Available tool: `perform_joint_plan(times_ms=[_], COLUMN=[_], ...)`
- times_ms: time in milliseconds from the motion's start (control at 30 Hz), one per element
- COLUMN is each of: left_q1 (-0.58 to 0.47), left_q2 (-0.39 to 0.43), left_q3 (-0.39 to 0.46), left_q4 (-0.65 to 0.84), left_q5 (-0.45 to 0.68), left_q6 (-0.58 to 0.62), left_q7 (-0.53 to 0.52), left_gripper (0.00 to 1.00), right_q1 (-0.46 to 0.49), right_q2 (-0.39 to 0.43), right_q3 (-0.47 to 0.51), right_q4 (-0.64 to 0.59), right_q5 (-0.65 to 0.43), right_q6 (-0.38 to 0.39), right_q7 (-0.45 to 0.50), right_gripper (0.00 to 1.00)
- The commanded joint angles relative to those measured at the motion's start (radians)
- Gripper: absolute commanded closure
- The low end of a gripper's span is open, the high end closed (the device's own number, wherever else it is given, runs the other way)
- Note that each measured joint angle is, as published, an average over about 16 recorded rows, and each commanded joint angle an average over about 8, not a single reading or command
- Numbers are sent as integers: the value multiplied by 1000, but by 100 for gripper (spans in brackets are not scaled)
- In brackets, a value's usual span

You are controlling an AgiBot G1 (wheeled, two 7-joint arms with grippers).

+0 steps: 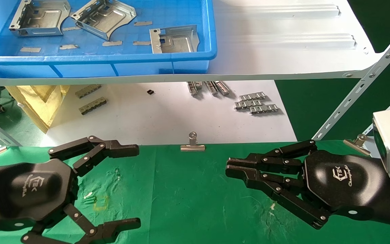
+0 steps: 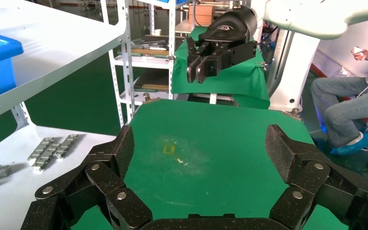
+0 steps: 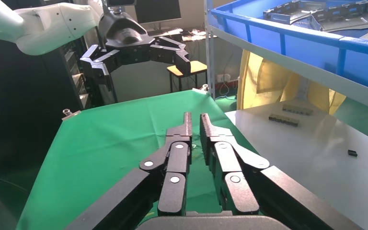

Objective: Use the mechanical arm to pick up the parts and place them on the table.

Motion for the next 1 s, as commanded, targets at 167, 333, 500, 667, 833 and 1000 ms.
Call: perform_joint_plan(times_ms=[167, 333, 500, 667, 833, 1000], left_q1=[-53, -249, -518, -742, -873, -947], left_q2=[17, 95, 230, 388, 522, 588], left_q3=[8, 43, 117, 181, 222, 254], left_q4=[6, 93, 356, 680, 937, 1103], left_q5=[37, 152, 332, 502, 611, 674], left_q6=[-58, -145, -218, -380, -579, -690], left_q7=[-33, -68, -49, 24, 82, 115], left_gripper=[0, 0, 0, 0, 0, 43], right_q1=[0, 0, 0, 0, 0, 0], right_q2=[0, 0, 0, 0, 0, 0], right_q3=[0, 0, 0, 0, 0, 0], right_q4=[0, 0, 0, 0, 0, 0], right_q5=[0, 0, 0, 0, 0, 0], right_q6=[0, 0, 0, 0, 0, 0], right_q7=[0, 0, 0, 0, 0, 0], right_gripper=[100, 100, 100, 100, 100, 100])
